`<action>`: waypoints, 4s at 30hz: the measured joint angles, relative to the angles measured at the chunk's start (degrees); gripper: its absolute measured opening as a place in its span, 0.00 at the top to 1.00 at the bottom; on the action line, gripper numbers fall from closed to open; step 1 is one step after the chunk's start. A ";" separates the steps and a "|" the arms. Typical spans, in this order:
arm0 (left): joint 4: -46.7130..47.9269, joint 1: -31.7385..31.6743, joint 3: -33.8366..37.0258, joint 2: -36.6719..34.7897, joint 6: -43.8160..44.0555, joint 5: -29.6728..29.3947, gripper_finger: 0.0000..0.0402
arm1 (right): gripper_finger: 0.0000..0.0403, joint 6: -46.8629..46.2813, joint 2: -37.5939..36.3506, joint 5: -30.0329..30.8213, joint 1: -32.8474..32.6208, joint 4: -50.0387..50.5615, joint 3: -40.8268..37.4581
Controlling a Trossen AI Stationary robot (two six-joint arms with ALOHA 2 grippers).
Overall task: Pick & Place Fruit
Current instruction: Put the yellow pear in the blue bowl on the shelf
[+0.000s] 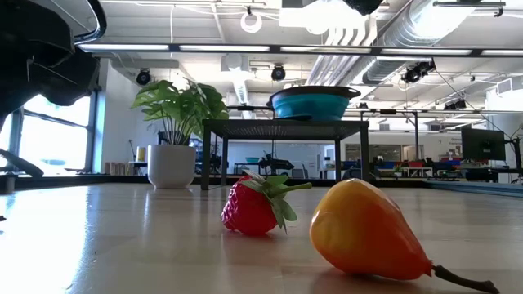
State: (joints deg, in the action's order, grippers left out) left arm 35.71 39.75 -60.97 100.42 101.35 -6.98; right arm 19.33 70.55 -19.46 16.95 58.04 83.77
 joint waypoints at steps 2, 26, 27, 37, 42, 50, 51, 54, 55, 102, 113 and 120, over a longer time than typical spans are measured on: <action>-0.05 0.00 0.00 0.00 0.50 0.01 0.64 | 0.99 -0.17 -0.18 0.02 0.00 0.04 0.00; -0.25 -7.15 0.00 0.00 -3.28 -1.58 0.68 | 0.99 -2.60 -5.53 1.33 -0.17 3.10 0.00; -0.87 -7.74 0.00 0.00 -3.67 -1.60 0.68 | 0.99 -2.61 -5.75 1.33 -0.17 3.10 0.00; -15.27 -11.45 0.00 0.00 -9.68 -1.73 0.68 | 0.99 -3.04 -7.18 1.25 -0.17 4.73 0.00; -16.49 -11.76 -0.02 -0.02 -11.09 -1.73 0.68 | 0.99 -3.23 -7.18 1.27 -0.17 5.22 0.00; -12.89 -12.02 -0.02 -0.07 -10.51 -1.77 0.68 | 0.99 -3.26 -7.18 1.27 -0.17 5.29 0.00; -11.68 -12.02 -0.02 -0.07 -9.62 -1.74 0.68 | 0.99 -3.26 -7.18 1.27 -0.17 5.29 0.00; -8.15 -12.04 -0.02 -0.07 -7.25 -1.49 0.68 | 0.99 -3.26 -7.18 1.27 -0.17 5.30 0.00; -6.97 -12.04 -0.02 -0.07 -6.52 -1.49 0.68 | 0.99 -3.26 -7.18 1.27 -0.17 5.31 0.00; 7.75 -12.04 -0.02 -0.07 2.14 -4.11 0.43 | 0.99 -3.26 -7.16 0.90 -0.20 5.29 0.02; 10.23 -12.04 -0.04 -0.13 5.04 -4.05 0.43 | 0.99 -3.25 -7.16 0.89 -0.18 5.29 0.04; 10.35 -12.03 -0.04 -2.79 5.38 -3.26 0.43 | 0.99 -3.13 -7.14 0.87 -0.20 5.27 0.04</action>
State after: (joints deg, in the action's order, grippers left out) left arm 46.05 27.71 -61.01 97.63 106.73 -10.24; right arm 16.20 63.42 -18.59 16.75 63.31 83.81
